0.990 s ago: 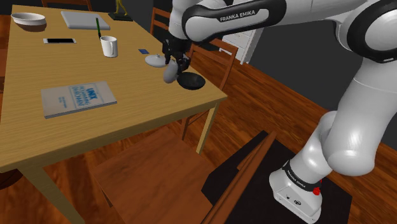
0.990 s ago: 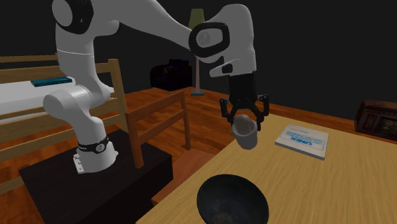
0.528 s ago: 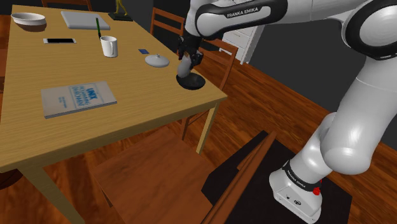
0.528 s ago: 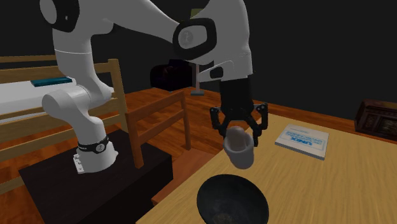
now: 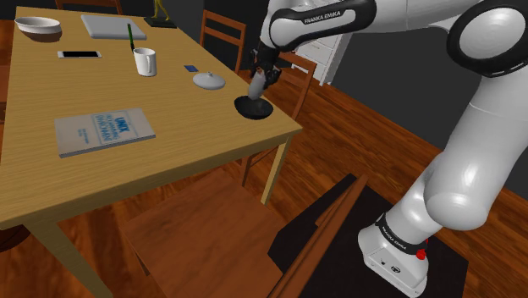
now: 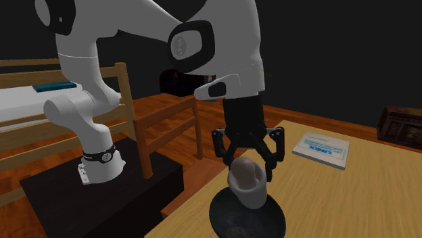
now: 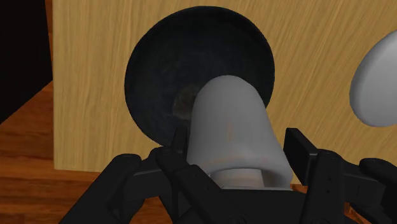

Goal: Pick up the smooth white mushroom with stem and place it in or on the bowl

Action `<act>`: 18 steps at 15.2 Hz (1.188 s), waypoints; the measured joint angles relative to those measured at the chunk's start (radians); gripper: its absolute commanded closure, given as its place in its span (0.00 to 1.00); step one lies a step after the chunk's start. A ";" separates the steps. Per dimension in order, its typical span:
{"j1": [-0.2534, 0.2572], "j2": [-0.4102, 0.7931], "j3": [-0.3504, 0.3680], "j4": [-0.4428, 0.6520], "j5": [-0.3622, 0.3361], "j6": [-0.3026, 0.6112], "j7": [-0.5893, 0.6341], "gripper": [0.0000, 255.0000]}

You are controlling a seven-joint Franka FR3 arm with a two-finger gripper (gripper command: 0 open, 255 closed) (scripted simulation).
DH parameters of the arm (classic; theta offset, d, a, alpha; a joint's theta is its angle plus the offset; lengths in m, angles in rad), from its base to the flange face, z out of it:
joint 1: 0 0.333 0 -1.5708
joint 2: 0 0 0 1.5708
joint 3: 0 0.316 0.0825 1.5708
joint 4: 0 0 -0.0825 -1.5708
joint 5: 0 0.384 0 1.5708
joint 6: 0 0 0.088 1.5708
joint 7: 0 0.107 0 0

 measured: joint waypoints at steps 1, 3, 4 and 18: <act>-0.001 0.004 0.000 -0.008 0.000 0.011 0.000 1.00; -0.002 0.016 -0.001 -0.019 -0.001 0.035 0.001 1.00; -0.002 0.018 -0.002 -0.028 -0.002 0.046 0.003 1.00; -0.003 0.062 -0.005 -0.086 -0.011 0.150 0.018 1.00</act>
